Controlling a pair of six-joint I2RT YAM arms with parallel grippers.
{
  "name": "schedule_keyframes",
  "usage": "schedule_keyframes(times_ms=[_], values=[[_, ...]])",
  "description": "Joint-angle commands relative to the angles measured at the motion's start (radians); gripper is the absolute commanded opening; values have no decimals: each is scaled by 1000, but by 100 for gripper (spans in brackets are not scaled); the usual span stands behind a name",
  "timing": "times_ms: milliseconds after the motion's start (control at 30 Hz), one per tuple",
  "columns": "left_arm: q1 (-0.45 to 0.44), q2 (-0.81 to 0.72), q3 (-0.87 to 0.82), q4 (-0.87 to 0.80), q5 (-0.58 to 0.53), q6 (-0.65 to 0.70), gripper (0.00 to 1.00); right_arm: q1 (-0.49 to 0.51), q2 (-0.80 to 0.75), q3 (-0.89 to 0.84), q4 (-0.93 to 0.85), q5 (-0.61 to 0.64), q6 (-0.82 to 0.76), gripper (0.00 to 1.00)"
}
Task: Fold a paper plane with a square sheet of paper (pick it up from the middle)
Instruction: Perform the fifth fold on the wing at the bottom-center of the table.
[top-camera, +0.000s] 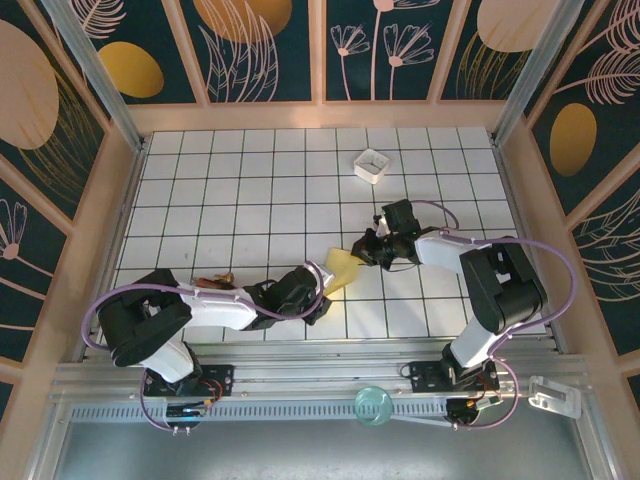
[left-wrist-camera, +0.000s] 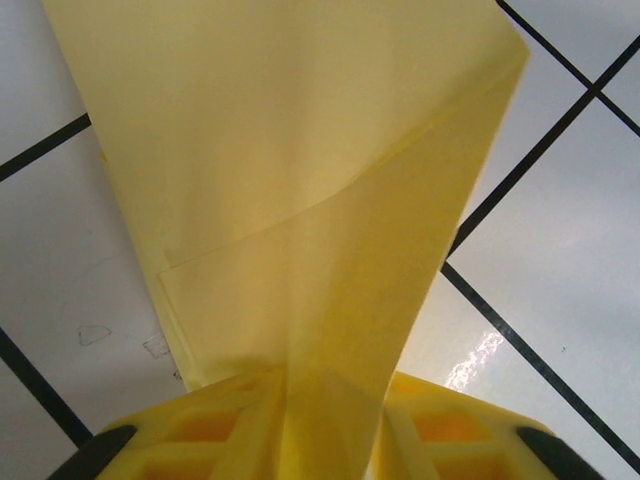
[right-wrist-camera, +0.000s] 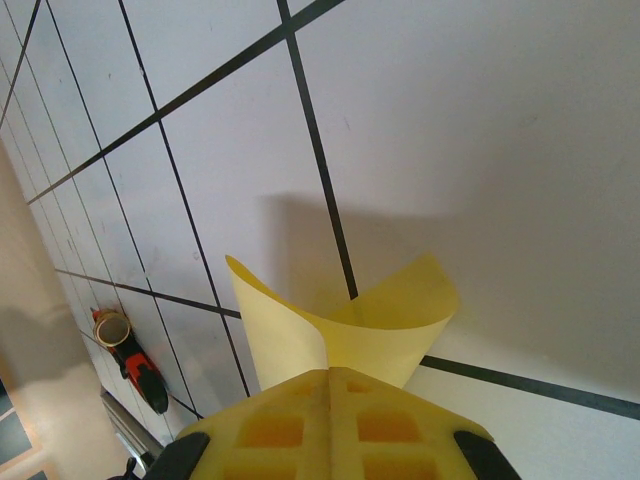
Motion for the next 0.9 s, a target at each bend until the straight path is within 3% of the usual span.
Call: schedule_keyframes(times_ms=[0,367,667,867], values=[[0,-11,31,0,-23,1,31,4,0,-16,5,-9,-13,0],[1,14,66,-10,-39,19,25,4,-3,-24,9,-13,-12,0],[0,33,71,-26,-66,25,28,4,0,-16,5,-18,-16,0],[0,33,69,-27,-60,25,21,5,0,-17,3,-17,-17,0]])
